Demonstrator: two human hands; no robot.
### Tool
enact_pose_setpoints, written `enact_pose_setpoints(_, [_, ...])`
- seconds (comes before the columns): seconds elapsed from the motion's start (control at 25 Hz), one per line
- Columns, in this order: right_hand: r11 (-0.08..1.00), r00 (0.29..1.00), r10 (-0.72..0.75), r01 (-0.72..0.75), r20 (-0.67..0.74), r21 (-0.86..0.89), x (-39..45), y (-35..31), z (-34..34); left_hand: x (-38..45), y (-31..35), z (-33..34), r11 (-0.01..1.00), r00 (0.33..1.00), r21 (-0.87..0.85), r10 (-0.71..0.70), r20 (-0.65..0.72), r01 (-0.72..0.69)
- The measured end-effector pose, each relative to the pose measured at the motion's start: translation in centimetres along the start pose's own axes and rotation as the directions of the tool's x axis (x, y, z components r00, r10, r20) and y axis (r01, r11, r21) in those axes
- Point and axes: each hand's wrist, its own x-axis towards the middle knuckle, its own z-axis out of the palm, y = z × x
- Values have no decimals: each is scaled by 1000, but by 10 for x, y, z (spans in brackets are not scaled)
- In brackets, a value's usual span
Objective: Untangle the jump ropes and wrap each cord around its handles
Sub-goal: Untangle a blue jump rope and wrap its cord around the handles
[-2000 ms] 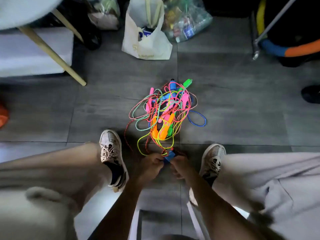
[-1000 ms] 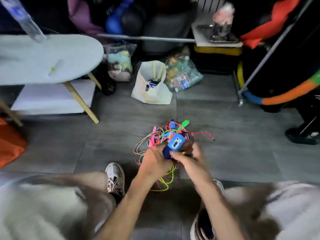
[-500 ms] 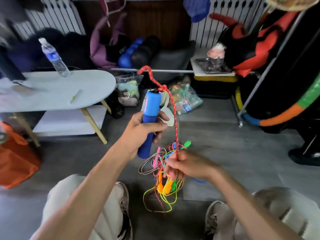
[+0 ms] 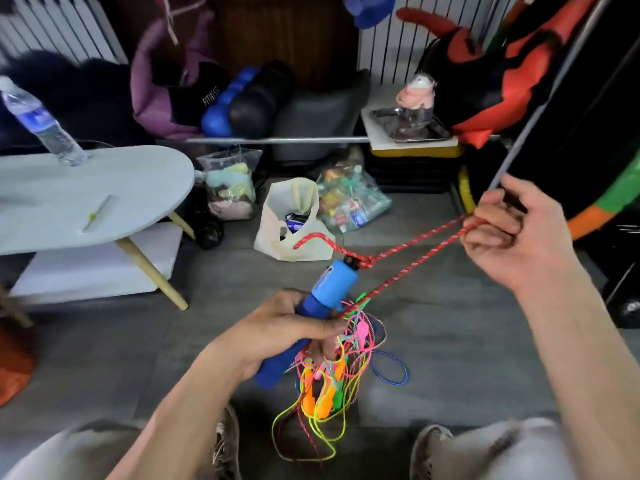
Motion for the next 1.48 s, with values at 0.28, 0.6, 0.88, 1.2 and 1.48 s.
enact_pose_setpoints(0.28, [-90, 859, -498, 90, 123, -992, -9, 64, 13, 3, 15, -5, 928, 969, -371, -59, -239, -35])
enact_pose_setpoints(0.6, [329, 864, 143, 419, 483, -846, -26, 105, 35, -7, 10, -12, 940, 988, -338, -12, -154, -42])
enact_pose_setpoints(0.88, [793, 817, -512, 331, -265, -511, 13, 15, -11, -22, 18, -32, 960, 982, -267, 39, -184, -88])
enact_pose_setpoints(1.2, [559, 810, 190, 375, 555, -739, -28, 110, 44, -18, 14, -30, 947, 984, -309, 38, -172, -90])
enact_pose_setpoints(1.48, [840, 940, -340, 285, -39, -463, 13, 26, 8, -20, 18, -42, 962, 958, -254, 27, -286, -103])
